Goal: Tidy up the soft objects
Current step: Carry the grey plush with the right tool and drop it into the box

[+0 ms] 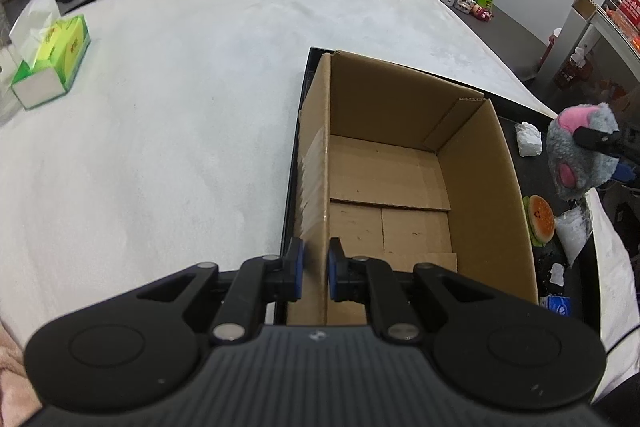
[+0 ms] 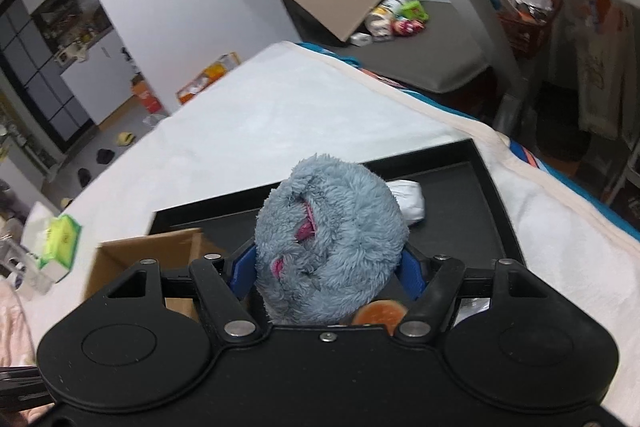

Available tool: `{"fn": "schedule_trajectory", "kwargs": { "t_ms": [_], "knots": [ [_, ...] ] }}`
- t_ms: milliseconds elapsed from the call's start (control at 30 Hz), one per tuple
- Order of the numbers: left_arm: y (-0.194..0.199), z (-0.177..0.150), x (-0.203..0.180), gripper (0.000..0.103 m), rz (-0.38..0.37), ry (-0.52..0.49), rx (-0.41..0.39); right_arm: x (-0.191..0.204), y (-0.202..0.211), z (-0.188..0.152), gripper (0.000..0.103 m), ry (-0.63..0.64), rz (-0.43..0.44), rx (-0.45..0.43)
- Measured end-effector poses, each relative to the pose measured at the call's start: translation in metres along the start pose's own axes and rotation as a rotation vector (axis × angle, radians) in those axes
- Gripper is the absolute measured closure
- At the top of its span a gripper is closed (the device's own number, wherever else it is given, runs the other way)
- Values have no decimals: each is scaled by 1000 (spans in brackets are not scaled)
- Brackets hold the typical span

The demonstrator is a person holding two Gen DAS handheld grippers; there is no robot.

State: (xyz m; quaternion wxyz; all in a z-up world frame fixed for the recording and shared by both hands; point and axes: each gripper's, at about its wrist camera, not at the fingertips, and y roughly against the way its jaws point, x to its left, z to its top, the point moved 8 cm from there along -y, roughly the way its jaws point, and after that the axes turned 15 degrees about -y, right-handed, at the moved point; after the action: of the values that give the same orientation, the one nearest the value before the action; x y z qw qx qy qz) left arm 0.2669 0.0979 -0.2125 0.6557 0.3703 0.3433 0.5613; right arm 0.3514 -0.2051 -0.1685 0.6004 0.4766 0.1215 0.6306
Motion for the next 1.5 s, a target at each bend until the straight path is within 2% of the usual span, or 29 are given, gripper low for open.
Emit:
{"fn": "schedule_trajectory", "kwargs": {
  "t_ms": [400, 833, 1233, 1300, 1500],
  "knots": [
    [0, 1, -2, 92, -6, -24, -6, 50, 23, -21, 35, 65, 51, 33],
    [-1, -3, 1, 92, -25, -19, -19, 100, 22, -55, 35, 134, 102, 105],
    [-1, -4, 6, 92, -51, 20, -23, 124, 0, -94, 34, 98, 135, 236],
    [-1, -4, 6, 91, -49, 21, -23, 124, -3, -97, 31, 91, 134, 248],
    [-2, -4, 7, 92, -44, 18, -19, 122, -13, -100, 30, 13, 165, 300]
  ]
}}
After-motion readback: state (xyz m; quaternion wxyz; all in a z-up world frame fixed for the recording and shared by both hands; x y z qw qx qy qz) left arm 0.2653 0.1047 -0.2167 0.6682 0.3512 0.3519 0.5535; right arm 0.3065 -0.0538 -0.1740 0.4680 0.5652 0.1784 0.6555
